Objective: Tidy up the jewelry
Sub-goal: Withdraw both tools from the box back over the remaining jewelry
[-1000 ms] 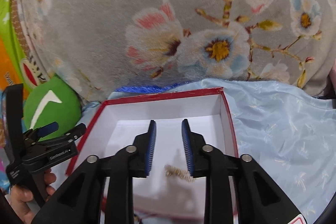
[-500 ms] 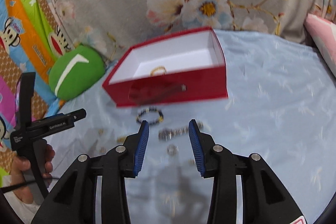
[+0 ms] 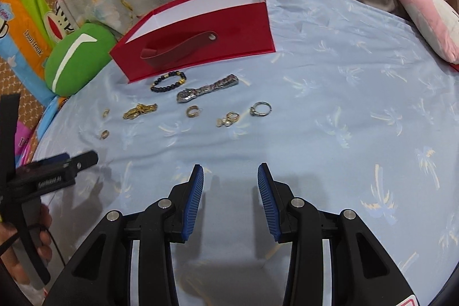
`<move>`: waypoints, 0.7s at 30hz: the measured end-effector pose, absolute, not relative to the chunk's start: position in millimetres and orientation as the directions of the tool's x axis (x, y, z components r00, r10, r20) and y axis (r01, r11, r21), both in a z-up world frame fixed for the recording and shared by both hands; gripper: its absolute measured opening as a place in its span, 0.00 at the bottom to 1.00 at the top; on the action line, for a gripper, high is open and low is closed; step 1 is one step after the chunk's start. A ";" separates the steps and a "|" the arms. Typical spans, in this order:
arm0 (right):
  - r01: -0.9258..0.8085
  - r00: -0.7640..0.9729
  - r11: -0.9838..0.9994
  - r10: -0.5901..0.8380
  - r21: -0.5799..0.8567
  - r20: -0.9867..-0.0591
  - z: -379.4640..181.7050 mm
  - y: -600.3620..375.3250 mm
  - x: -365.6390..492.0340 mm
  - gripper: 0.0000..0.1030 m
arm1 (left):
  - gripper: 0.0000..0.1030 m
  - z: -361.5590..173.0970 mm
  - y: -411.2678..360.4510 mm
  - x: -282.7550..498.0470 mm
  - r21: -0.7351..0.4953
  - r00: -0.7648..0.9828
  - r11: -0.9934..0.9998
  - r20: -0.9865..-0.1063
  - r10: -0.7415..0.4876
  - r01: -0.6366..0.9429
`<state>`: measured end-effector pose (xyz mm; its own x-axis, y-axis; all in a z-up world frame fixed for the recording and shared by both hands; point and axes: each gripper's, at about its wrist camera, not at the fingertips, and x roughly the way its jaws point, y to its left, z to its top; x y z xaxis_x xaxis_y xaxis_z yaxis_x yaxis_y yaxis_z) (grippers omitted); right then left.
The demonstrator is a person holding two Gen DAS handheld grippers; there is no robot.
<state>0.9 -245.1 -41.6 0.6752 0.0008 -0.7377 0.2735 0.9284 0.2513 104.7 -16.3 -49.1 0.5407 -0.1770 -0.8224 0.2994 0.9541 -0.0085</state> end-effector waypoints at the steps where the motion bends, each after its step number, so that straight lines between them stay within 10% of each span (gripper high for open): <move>1: 0.277 0.679 0.928 -0.004 0.251 -0.734 -40.1 -246.9 3.2 0.38 | 0.86 -50.7 -15.9 104.1 -0.012 0.537 0.955 -0.825 -0.177 0.297; 21: 0.257 0.701 0.937 -0.012 0.237 -0.713 -30.4 -241.5 34.7 0.38 | 0.86 -49.0 -56.5 177.2 -0.053 0.515 0.938 -0.825 -0.234 0.342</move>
<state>34.7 -241.5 -30.4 0.7011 -0.0119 -0.7129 0.2570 0.9369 0.2371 177.2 -56.5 -49.0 0.5149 -0.2339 -0.8247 0.3420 0.9382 -0.0526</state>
